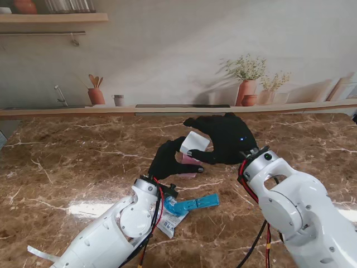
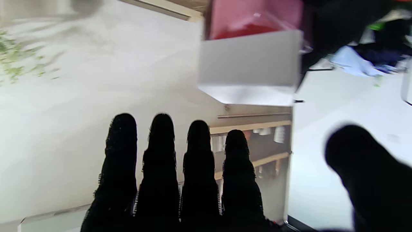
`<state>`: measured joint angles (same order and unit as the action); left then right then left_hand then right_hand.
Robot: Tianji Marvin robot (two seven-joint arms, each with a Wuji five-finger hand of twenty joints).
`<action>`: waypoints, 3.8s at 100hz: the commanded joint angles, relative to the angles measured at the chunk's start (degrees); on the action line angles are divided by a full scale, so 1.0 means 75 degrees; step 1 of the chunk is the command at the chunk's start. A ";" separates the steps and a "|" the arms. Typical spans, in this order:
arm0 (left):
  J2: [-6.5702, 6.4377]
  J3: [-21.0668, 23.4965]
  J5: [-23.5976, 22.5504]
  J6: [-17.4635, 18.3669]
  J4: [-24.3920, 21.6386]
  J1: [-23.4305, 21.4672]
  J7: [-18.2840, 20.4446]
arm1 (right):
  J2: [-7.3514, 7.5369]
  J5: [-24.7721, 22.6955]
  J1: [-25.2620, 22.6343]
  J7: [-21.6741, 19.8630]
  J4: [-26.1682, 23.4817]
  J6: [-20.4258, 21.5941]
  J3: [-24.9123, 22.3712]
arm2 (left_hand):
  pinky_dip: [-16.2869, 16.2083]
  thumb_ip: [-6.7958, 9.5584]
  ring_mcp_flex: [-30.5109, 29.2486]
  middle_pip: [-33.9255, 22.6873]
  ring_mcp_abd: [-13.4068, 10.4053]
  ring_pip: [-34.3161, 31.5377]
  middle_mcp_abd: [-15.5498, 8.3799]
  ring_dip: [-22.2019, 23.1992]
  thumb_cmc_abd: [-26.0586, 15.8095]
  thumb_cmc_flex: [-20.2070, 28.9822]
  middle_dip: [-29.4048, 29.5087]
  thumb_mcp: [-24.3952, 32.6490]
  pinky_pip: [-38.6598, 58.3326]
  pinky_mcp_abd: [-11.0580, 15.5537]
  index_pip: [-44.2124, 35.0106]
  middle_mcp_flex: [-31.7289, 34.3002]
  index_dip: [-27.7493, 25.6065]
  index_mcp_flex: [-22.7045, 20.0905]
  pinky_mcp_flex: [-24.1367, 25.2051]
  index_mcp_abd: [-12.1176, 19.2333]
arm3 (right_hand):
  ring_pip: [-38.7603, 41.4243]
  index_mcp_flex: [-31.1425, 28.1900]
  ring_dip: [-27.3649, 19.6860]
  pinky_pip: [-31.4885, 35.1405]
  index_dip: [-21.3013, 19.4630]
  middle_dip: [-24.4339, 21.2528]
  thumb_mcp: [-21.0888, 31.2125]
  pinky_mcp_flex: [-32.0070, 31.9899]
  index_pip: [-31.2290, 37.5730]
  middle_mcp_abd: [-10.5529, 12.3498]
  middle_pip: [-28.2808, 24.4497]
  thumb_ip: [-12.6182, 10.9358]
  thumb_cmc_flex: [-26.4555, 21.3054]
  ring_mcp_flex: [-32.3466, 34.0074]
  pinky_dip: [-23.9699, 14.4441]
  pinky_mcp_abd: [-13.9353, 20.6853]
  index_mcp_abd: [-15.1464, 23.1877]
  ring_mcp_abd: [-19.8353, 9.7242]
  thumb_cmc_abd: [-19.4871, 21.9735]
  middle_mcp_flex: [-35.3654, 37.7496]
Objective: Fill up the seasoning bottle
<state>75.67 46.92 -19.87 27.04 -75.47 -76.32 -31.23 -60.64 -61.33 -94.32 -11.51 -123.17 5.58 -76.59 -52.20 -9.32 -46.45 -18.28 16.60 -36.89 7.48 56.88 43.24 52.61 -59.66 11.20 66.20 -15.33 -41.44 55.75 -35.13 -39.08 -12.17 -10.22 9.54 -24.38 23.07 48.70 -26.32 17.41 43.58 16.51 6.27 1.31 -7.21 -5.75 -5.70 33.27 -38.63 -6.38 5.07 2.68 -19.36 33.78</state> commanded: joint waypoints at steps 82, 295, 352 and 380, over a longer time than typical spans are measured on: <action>-0.0003 0.0022 -0.0051 0.0049 -0.0093 0.0002 -0.0004 | 0.0337 0.1212 0.1169 -0.2203 0.0541 0.0709 0.0314 | -0.0182 -0.0119 -0.0478 -0.0463 -0.0282 -0.1072 -0.0875 0.0328 -0.2873 0.1729 -0.0243 0.3036 -0.0131 0.0351 -0.1776 0.0470 -0.0601 -0.1329 0.0170 0.2558 | 0.0791 -0.0740 0.0355 -0.1326 -0.1961 0.1162 0.5162 -0.0713 0.1096 0.0638 -0.0679 0.1042 -0.2854 -0.1350 -0.1081 0.0606 0.0375 -0.1068 -0.2666 -0.0526; -0.0012 0.0021 -0.0129 0.0055 -0.0124 -0.0025 -0.0043 | 0.0124 -0.1003 0.1029 -0.1036 0.0566 -0.0672 0.1071 | -0.0181 -0.0132 -0.0501 -0.0482 -0.0304 -0.1065 -0.0881 0.0325 -0.2852 0.1713 -0.0234 0.3075 -0.0137 0.0342 -0.1780 0.0494 -0.0609 -0.1343 0.0162 0.2574 | 0.4460 -0.3829 0.2594 0.2421 -0.2886 0.3676 0.0303 0.2066 0.3309 0.0737 -0.3348 0.0588 0.1403 0.3232 -0.1335 -0.0111 0.0194 -0.0555 -0.0317 0.4633; -0.0043 0.0072 -0.0147 0.0030 -0.0192 -0.0071 -0.0014 | 0.0125 0.0401 0.0162 -0.1173 -0.0383 -0.0218 -0.0051 | -0.0179 -0.0138 -0.0496 -0.0481 -0.0278 -0.1067 -0.0858 0.0332 -0.2848 0.1705 -0.0235 0.3092 -0.0145 0.0344 -0.1764 0.0493 -0.0593 -0.1340 0.0170 0.2548 | -0.0240 0.0589 -0.0077 -0.0798 -0.0811 0.0588 0.0042 -0.0625 0.0104 0.0024 0.0182 -0.0158 -0.0734 -0.0815 -0.0203 -0.0211 0.0235 -0.0057 -0.0479 -0.0939; -0.0054 0.0071 -0.0160 0.0048 -0.0199 -0.0065 0.0012 | 0.0377 0.1893 0.0617 -0.2262 0.0092 0.1288 -0.0396 | -0.0183 -0.0142 -0.0504 -0.0485 -0.0308 -0.1071 -0.0885 0.0332 -0.2841 0.1699 -0.0236 0.3101 -0.0134 0.0353 -0.1769 0.0503 -0.0598 -0.1336 0.0152 0.2570 | -0.0403 0.0699 -0.0555 -0.2242 -0.1614 0.0496 0.5796 -0.1581 0.0158 0.0054 -0.0010 0.1102 -0.5299 -0.2297 -0.0301 0.0507 0.1872 -0.0513 -0.3002 -0.2269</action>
<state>75.22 47.44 -20.90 27.25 -76.47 -76.86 -31.09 -58.25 -44.96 -90.55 -27.57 -124.30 14.17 -79.75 -52.22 -9.34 -46.45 -18.28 16.60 -36.89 7.48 56.94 43.24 52.61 -59.66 11.20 66.20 -15.33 -41.44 55.76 -35.13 -39.08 -12.17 -10.34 6.87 -20.04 20.19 33.61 -37.41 21.73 80.92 5.76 7.74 1.86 -6.78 0.75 -41.38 18.22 -40.26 -3.80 17.27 0.16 -41.03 18.73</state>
